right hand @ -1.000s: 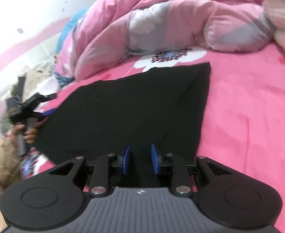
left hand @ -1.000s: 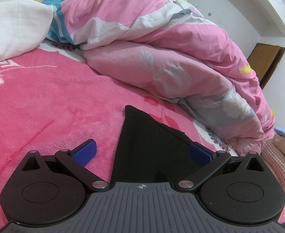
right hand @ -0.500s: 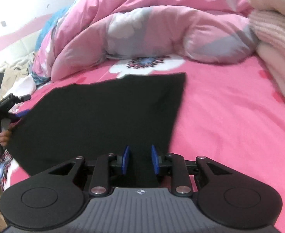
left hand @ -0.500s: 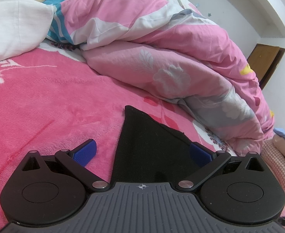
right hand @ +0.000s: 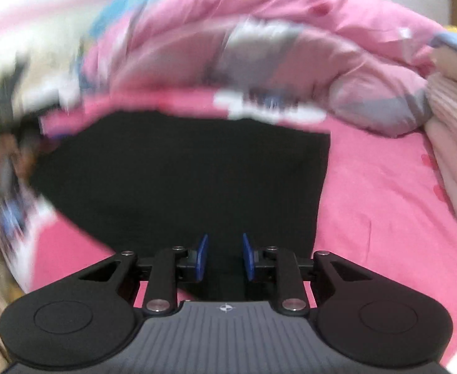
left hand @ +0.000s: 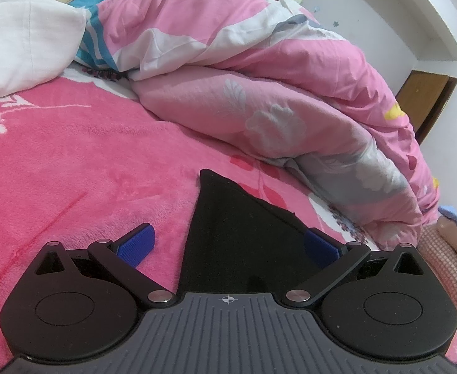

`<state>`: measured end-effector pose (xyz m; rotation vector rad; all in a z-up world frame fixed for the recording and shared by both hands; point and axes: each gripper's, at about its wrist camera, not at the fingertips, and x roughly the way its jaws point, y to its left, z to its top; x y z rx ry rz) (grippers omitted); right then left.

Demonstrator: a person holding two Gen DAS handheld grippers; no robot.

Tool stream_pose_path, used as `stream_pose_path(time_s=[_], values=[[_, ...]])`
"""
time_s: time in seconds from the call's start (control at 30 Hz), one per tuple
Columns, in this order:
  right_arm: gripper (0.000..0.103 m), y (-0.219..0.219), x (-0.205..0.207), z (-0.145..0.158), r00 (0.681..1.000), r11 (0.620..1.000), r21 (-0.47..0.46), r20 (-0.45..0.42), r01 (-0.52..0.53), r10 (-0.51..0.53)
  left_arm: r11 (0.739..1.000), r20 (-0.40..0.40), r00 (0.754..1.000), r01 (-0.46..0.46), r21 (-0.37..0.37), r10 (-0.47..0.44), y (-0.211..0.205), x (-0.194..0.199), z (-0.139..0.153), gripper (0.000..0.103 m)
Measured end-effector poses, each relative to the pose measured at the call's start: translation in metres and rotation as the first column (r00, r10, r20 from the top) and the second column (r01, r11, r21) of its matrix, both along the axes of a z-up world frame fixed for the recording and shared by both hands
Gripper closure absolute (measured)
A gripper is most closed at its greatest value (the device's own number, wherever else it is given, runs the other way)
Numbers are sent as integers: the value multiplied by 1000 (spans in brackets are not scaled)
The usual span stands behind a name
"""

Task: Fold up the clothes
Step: 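Move the open right gripper across the black shirt and close it on its edge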

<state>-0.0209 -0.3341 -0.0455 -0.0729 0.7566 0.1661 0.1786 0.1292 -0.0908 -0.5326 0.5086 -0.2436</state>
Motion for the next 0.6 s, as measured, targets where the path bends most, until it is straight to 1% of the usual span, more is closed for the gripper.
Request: stream_pose_path(time_s=[0.03, 0.07, 0.1, 0.2, 0.23, 0.3, 0.37, 0.47, 0.53, 0.6], values=[[78, 0, -6, -5, 1000, 999, -41, -17, 6, -6, 1000, 0, 1000, 0, -1, 0, 0, 0, 0, 0], [78, -5, -14, -5, 999, 998, -51, -31, 24, -25, 1000, 0, 1000, 0, -1, 0, 0, 0, 0, 0], [78, -11, -23, -3, 998, 998, -43, -44, 49, -51, 1000, -1, 1000, 0, 1, 0, 0, 0, 0, 0], [78, -13, -38, 7, 991, 989, -112, -76, 98, -107, 1000, -3, 1000, -1, 6, 1, -1, 1, 1, 0], [77, -9, -38, 11, 992, 989, -117, -68, 95, -104, 1000, -3, 1000, -1, 5, 1, -1, 1, 1, 0], [77, 6, -30, 21, 998, 994, -95, -21, 53, -55, 1000, -2, 1000, 0, 4, 0, -1, 1, 1, 0], [78, 30, -15, 29, 999, 997, -64, 42, -30, 33, 1000, -2, 1000, 0, 2, 0, -2, 1, 1, 0], [78, 70, 13, 22, 983, 987, -49, 96, -152, 156, 1000, -1, 1000, 1, 0, -1, -1, 1, 1, 0], [80, 83, 28, 9, 977, 980, -50, 83, -191, 194, 1000, -1, 1000, 1, -4, -1, 0, 1, 1, 0], [81, 88, 35, -6, 980, 979, -58, 25, -196, 197, 1000, 0, 1000, 2, -8, -2, 1, 1, 1, 0]])
